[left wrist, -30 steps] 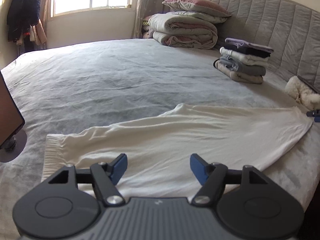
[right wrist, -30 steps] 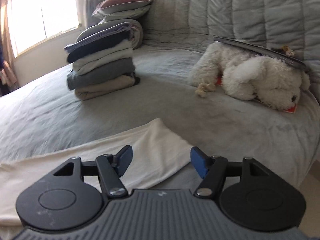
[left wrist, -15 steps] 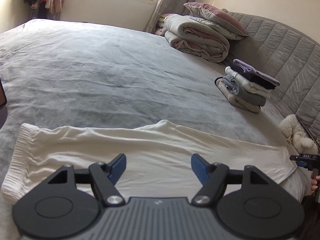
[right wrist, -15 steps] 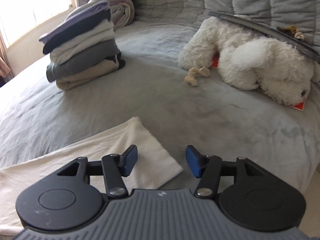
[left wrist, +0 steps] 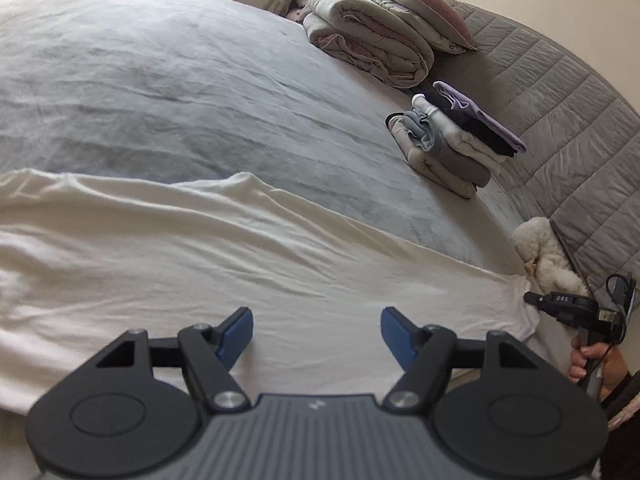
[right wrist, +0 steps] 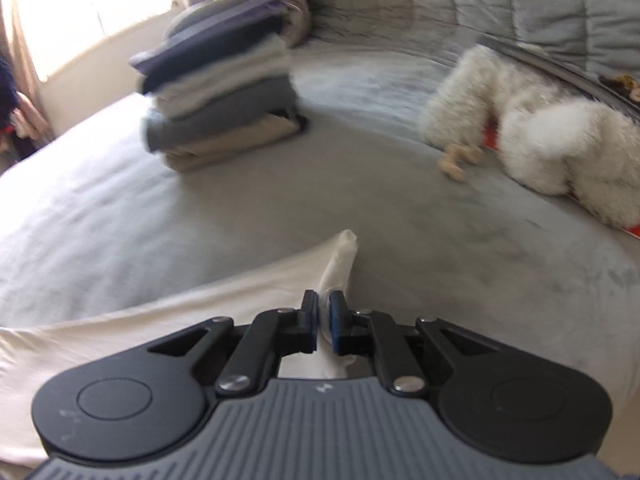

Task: Fold clothes
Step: 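Grasp the white pants edge with the right gripper while the left gripper grasps beside it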

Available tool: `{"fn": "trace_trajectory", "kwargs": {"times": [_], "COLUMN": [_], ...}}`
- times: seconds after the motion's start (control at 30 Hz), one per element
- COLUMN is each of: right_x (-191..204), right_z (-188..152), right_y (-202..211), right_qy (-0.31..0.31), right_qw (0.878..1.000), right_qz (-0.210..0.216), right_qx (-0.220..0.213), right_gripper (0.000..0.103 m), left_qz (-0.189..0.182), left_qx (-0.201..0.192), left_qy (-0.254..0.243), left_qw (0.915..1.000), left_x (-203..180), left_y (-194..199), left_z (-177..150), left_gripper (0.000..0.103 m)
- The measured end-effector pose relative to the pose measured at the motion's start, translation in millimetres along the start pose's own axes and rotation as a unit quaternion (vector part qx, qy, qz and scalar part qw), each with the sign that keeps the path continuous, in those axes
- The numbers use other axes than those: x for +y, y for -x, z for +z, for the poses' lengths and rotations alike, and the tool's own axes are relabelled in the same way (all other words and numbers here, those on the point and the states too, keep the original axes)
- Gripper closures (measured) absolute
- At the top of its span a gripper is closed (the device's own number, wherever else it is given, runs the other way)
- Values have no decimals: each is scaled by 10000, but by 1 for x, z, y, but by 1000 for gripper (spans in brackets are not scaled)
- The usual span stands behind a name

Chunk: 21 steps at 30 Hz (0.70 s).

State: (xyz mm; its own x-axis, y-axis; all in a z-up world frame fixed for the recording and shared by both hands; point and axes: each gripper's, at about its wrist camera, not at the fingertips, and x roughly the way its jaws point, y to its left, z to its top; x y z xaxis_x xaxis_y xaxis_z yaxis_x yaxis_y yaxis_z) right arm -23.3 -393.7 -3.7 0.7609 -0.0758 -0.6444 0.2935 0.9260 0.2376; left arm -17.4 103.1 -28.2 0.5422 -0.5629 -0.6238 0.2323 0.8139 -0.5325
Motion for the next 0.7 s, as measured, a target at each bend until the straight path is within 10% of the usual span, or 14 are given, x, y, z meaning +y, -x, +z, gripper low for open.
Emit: {"fn": "trace_trajectory", "kwargs": {"times": [0.7], "right_x": [215], "right_z": [-61], "right_y": [16], "right_qy": [1391], "right_qw": [9544], "right_qz": [2475], "right_qx": [919], "right_gripper": [94], "left_qz": [-1266], "left_qx": [294], "left_qy": [1608], "left_qw": [9784], "left_x": [10], "left_y": [-34], "left_z": [10], "left_gripper": [41]}}
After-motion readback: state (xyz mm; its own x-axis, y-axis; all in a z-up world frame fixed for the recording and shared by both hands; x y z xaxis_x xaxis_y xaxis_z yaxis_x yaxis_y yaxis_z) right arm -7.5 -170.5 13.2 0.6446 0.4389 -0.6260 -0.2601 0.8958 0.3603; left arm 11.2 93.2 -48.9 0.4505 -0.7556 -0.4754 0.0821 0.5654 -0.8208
